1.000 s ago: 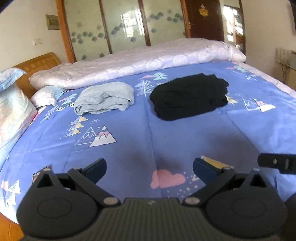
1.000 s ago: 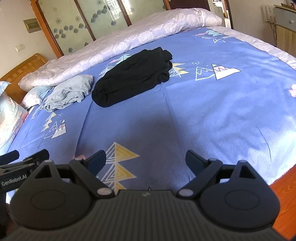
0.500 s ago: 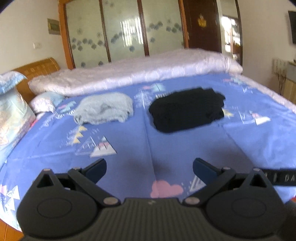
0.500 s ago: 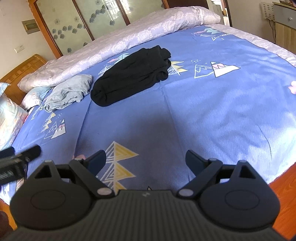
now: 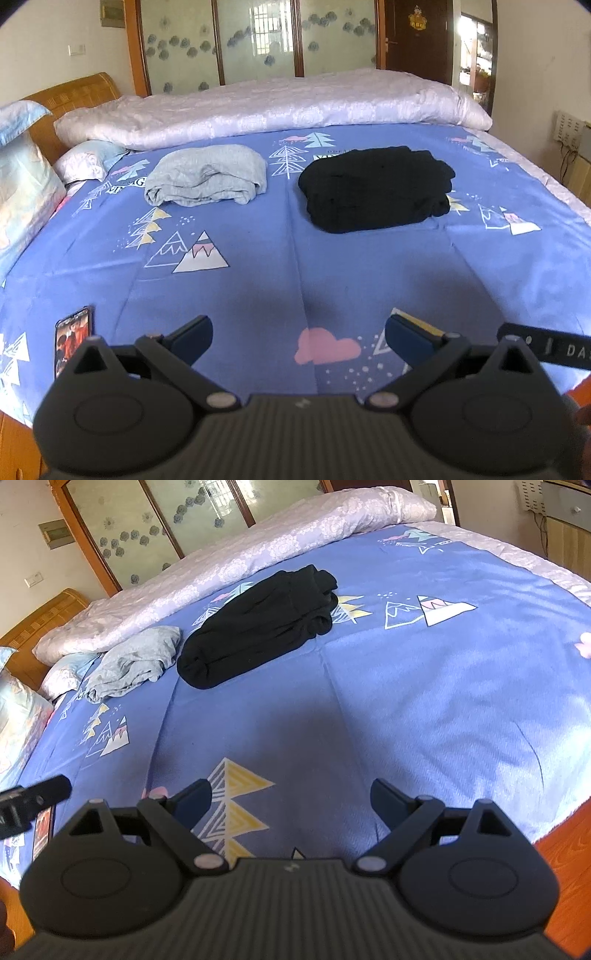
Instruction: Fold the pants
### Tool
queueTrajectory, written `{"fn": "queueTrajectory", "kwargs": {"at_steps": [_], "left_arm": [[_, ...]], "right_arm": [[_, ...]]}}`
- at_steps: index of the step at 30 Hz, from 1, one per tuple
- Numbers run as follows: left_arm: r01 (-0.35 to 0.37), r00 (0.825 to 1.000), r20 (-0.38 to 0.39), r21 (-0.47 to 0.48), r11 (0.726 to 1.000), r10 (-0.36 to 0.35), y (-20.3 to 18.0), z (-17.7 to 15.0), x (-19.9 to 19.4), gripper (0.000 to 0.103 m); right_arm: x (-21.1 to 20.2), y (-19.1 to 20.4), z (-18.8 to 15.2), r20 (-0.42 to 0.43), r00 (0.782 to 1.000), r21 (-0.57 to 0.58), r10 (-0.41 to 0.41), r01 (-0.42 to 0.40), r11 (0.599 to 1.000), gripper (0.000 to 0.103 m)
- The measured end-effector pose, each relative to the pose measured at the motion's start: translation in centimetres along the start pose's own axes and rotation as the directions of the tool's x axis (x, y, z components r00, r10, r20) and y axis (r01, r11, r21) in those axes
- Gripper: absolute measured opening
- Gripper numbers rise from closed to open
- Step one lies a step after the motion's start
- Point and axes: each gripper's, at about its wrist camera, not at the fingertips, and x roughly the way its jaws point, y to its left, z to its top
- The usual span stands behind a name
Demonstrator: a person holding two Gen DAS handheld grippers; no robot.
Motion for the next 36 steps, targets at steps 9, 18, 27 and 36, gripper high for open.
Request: {"fn": "queueTrajectory", "kwargs": {"at_steps": [9, 18, 27, 36], "left_arm": [[0.032, 0.999, 0.005, -0.025, 0.999, -0.032, 0.43, -0.14, -0.21, 0.103], [0.022, 0.999, 0.029, -0.031, 0.999, -0.021, 0.69, 0.00, -0.61, 0.103], [0.022, 1.000, 0.011, -0.028, 0.999, -0.022, 0.68, 0.13, -0.49, 0.103], [0.000, 1.000, -0.011, -0.029, 1.000, -0.001, 0.61, -0.14, -0.26, 0.103]], "right_arm": [[0.20, -0.20, -0.08, -0.012, 1.000, 0.006, 0.004, -0.004, 1.000, 0.094], [0.20, -0.18, -0.09, -0.012, 1.000, 0.006, 0.005, -0.005, 1.000, 0.094], [0.20, -0.23, -0.07, -0.013, 1.000, 0.007, 0.005, -0.005, 1.000, 0.094], [0.23, -0.23, -0.11, -0.013, 1.000, 0.006, 0.006, -0.006, 1.000, 0.094]]}}
